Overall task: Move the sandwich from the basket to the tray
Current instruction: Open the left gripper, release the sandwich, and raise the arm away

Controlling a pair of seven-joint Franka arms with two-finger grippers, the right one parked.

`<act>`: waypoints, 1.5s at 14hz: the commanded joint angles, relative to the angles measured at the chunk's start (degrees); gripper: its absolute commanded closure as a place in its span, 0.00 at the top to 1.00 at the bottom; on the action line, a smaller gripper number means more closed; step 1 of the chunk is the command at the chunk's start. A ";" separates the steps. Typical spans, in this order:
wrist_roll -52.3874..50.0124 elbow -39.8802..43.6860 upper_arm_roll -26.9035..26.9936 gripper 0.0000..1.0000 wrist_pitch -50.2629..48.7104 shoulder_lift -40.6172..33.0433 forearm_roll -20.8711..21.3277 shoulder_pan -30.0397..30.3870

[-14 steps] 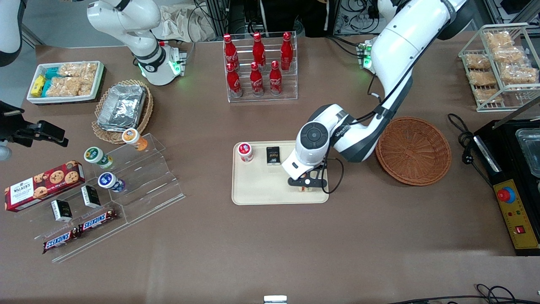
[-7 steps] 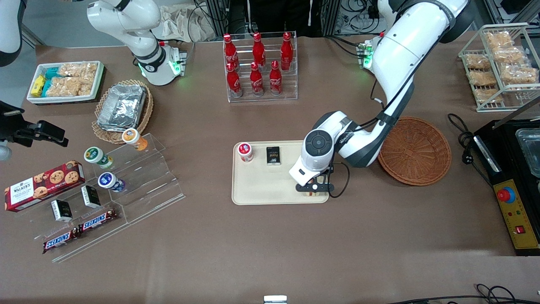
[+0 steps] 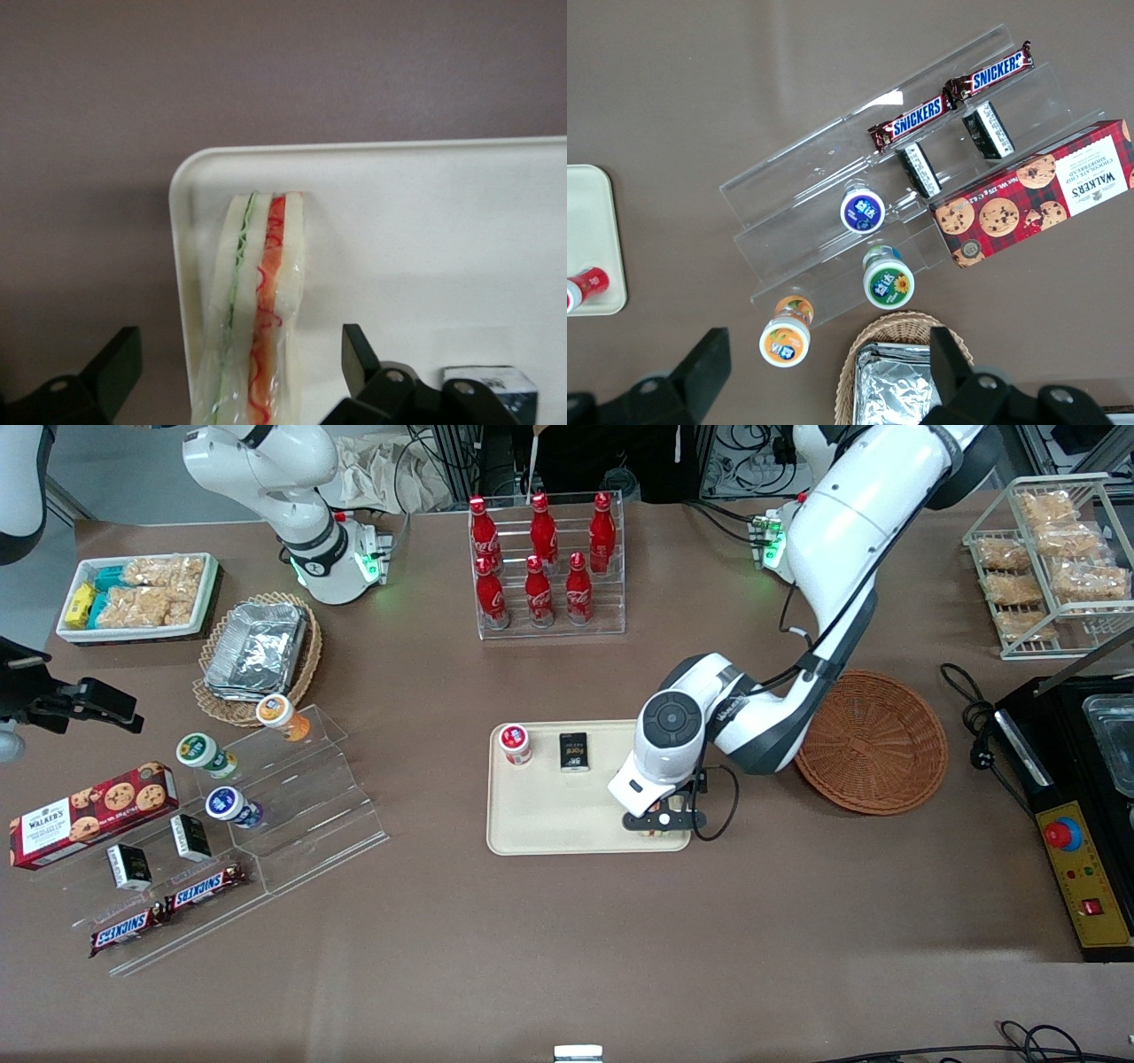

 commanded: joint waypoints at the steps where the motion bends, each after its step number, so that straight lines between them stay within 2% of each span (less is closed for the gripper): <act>1: -1.15 1.32 0.07 1.00 -6.26 -7.30 0.05 0.19; 4: -0.97 7.46 -0.27 1.00 -17.06 -12.67 -5.13 5.00; 6: -0.62 8.28 -1.86 1.00 -23.31 -18.63 -6.63 8.44; 8: 0.34 8.28 -0.46 1.00 -27.10 -24.43 -9.43 10.73; 11: 9.01 5.66 8.48 1.00 -31.16 -32.35 -13.57 8.99; 15: 27.19 -1.73 22.37 1.00 -30.89 -41.67 -17.70 5.73; 17: 35.30 -5.42 25.12 1.00 -30.98 -45.45 -17.80 6.25; 20: 37.27 -4.30 26.87 1.00 -31.34 -45.30 -18.23 6.34; 21: 37.87 -2.99 27.58 1.00 -32.55 -44.07 -20.93 6.43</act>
